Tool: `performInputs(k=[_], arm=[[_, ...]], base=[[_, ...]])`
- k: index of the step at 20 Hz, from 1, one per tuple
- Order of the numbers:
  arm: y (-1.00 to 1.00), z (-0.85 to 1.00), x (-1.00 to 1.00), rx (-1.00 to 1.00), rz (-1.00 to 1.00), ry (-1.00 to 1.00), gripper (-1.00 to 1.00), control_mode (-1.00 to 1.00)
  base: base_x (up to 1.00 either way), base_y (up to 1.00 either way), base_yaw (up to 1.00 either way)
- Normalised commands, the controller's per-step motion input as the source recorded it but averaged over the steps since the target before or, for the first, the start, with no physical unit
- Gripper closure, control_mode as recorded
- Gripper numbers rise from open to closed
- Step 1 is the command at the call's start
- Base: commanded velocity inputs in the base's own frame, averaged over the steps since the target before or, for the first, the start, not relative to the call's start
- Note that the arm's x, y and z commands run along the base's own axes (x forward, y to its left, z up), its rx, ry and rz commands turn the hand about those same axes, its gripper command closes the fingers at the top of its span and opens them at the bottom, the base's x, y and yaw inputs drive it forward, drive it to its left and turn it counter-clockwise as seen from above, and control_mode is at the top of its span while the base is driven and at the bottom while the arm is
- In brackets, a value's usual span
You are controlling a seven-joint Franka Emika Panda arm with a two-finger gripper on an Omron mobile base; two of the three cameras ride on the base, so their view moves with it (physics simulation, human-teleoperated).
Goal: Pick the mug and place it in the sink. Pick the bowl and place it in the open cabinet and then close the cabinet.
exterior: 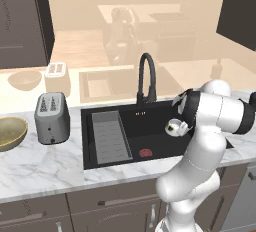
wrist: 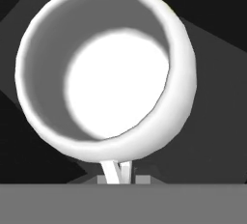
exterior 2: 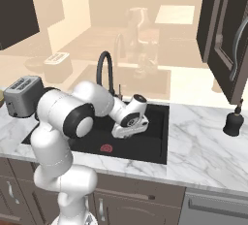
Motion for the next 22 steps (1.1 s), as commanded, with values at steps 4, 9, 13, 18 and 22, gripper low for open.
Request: performInputs(k=[4, 9, 13, 18, 22], arm=[[0.05, -0.29, 0.13, 0.0, 0.0, 0.0, 1.0, -1.0], [0.0, -0.27, 0.05, 0.0, 0.0, 0.0, 1.0, -1.0], [0.0, -0.24, 0.05, 0.0, 0.0, 0.0, 1.0, -1.0], [0.0, -0.16, 0.06, 0.0, 0.0, 0.0, 1.0, -1.0], [0.01, -0.13, 0.13, 0.0, 0.0, 0.0, 1.0, -1.0]], base=[[0.0, 0.0, 0.0], [0.0, 0.0, 0.0], [0.0, 0.0, 0.0], [0.0, 0.0, 0.0], [0.0, 0.0, 0.0]])
